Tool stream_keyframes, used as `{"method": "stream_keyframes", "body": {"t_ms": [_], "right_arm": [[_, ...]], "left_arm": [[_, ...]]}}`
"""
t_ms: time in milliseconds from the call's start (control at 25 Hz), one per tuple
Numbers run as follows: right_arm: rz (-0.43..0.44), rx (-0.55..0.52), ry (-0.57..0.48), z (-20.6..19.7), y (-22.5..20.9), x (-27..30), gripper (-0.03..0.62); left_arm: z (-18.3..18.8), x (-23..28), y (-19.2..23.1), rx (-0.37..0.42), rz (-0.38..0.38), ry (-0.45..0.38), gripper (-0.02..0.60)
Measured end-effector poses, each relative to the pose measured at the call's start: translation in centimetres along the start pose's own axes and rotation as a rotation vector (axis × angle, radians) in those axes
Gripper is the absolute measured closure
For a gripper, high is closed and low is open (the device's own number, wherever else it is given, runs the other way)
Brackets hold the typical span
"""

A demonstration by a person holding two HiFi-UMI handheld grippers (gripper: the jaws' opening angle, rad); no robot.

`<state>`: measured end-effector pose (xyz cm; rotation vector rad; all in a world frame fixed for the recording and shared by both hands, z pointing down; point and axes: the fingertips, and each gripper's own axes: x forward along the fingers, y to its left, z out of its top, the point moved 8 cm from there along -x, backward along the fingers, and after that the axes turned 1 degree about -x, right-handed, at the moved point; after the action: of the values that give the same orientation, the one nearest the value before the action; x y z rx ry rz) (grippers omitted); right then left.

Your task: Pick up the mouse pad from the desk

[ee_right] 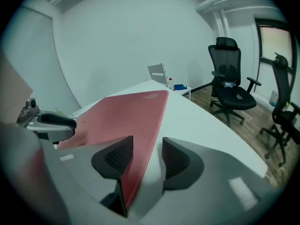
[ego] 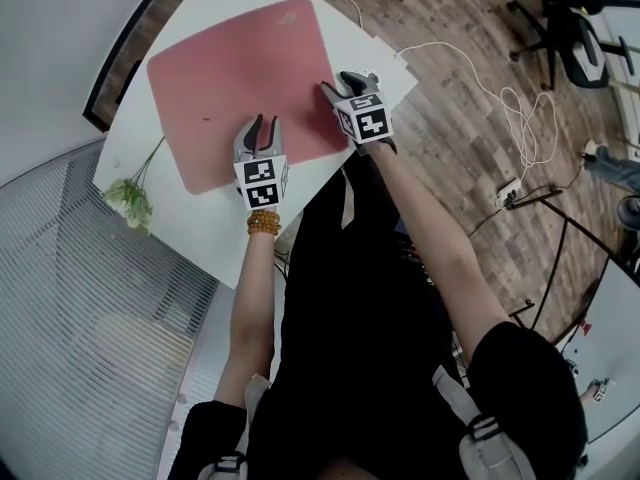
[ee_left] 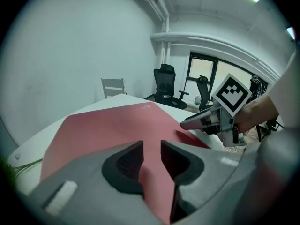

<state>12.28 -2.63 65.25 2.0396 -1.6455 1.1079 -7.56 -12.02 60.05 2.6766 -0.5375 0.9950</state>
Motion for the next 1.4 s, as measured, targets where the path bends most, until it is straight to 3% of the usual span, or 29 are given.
{"method": "stream_keyframes", "body": {"t_ms": [360, 680, 1000, 1400], "right_arm": [[0.005, -0.01, 0.052, -0.1, 0.7, 0.9, 0.385], [0.059, 0.077, 0.109, 0.2, 0.8, 1.2, 0.356], [0.143, 0.259, 0.118, 0.9, -0.8, 0.5, 0.379], [0.411, 0.054, 0.279, 2.1, -1.0, 1.3, 0.372]], "left_arm": [[-0.5, 1.6, -0.5, -0.007, -0.031, 0.015, 0.456], [-1.5, 2.3, -2.8, 0.012, -0.039, 0.057, 0.433], [-0.9, 4.4, -6.7, 0.013, -0.096, 0.052, 0.407], [0.2, 5.8, -9.3, 0.002, -0.095, 0.088, 0.382]]}}
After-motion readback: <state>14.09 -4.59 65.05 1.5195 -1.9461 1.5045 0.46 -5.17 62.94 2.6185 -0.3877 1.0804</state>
